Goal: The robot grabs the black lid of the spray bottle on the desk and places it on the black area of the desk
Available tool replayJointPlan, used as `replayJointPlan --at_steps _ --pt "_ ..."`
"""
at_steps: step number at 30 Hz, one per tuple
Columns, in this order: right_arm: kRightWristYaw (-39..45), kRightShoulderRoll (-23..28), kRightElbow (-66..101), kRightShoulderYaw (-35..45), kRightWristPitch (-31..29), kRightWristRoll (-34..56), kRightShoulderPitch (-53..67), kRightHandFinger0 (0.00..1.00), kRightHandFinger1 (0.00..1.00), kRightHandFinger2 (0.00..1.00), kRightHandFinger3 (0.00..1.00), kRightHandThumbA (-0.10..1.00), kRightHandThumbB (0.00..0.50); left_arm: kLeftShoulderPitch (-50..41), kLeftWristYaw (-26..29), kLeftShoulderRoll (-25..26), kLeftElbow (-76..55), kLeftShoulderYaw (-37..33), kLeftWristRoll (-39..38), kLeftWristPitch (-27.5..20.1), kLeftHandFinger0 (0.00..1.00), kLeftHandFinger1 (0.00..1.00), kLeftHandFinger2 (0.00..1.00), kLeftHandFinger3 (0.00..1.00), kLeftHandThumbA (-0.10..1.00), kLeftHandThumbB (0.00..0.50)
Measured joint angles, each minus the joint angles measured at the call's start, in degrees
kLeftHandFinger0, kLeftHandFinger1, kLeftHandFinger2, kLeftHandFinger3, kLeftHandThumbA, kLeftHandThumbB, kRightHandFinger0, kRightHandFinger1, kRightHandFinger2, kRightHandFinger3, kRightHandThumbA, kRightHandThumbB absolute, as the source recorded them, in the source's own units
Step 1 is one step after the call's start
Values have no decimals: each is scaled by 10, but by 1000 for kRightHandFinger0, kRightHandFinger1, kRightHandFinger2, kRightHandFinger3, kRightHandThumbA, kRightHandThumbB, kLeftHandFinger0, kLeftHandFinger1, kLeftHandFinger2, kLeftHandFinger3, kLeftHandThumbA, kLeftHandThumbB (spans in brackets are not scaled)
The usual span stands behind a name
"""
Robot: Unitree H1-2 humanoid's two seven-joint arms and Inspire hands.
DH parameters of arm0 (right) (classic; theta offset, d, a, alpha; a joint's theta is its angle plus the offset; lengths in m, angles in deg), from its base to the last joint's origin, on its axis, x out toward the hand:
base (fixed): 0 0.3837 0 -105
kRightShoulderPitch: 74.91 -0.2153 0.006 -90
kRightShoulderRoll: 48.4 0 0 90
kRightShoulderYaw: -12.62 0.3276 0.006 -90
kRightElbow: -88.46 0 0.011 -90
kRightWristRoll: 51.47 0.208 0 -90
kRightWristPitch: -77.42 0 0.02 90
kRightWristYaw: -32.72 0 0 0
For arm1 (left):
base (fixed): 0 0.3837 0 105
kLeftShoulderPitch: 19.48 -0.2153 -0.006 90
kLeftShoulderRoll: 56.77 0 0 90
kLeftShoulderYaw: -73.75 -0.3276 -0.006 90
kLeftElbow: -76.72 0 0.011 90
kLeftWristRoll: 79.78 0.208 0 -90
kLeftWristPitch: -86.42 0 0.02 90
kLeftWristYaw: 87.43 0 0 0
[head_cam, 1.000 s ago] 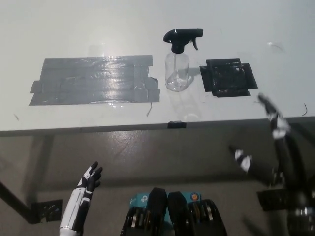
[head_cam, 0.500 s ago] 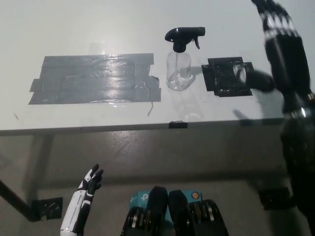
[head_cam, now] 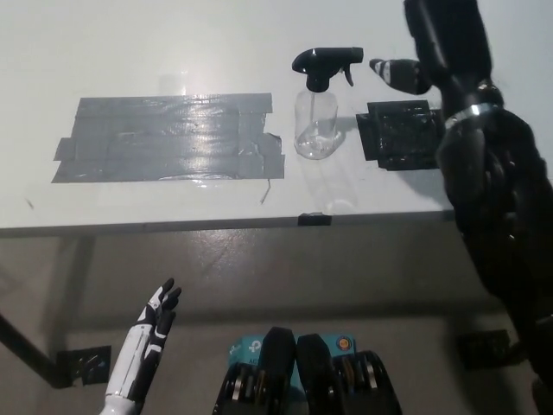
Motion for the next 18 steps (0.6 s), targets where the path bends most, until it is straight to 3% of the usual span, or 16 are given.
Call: replayJointPlan --at_steps 18 --pt "-44 -49 -147 -14 17 2 -43 1000 1000 1000 1000 909 342 2 -1 2 -1 0 13 0 1000 1000 1000 1000 1000 94"
